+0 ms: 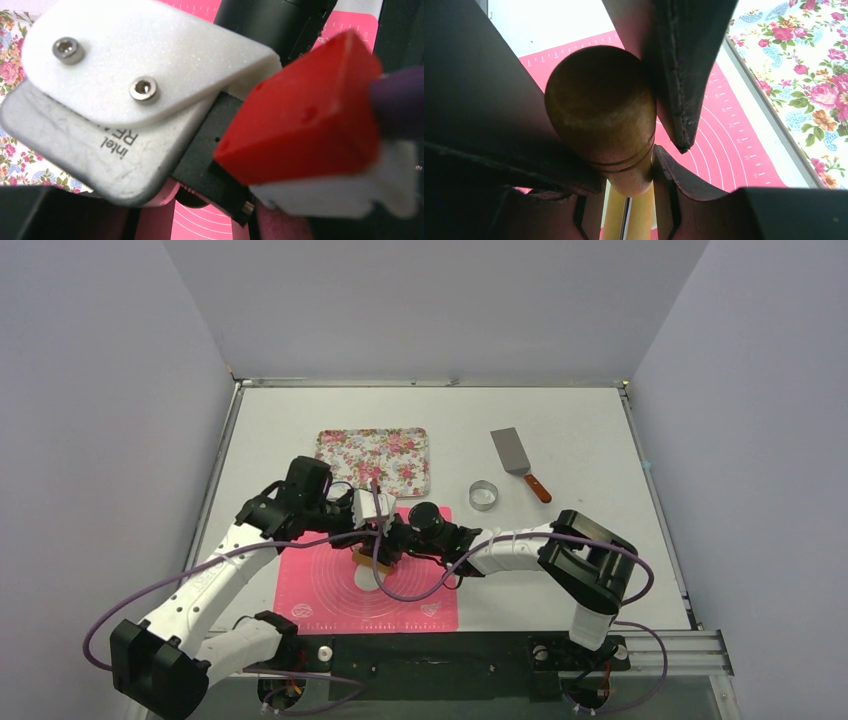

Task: Roll out the dumpling wrappers from the dough
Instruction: Flatten out the dough on the work surface.

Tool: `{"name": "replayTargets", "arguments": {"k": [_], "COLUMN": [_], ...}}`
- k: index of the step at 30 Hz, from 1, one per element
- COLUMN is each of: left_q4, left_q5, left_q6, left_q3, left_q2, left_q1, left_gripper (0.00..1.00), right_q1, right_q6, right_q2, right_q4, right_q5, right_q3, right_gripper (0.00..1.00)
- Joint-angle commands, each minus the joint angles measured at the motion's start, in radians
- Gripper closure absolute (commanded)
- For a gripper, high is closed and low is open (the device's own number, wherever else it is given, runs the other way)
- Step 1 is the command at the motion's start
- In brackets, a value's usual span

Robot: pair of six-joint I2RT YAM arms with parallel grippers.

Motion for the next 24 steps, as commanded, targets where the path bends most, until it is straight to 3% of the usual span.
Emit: {"name": "replayTargets", "arguments": {"k": [1,24], "left_q4": [-0.286,-0.328], "left_q5": [0.168,0.145], "left_q6": [0.086,0.099], "left_q3": [-0.046,-0.002], "left_q2": [0.005,-0.015], "left_q1": [-0.113,-0.128], "left_gripper": [1.0,1.0], "right_q1": [0.066,0.089], "right_q6": [0.21,0.194], "right_q2": [0.099,0.084], "right_q4": [-0.342,-0.415], "right_q5": [-0.131,-0.162], "right_q3": [-0.01,0.033], "right_gripper": [1.0,1.0]}}
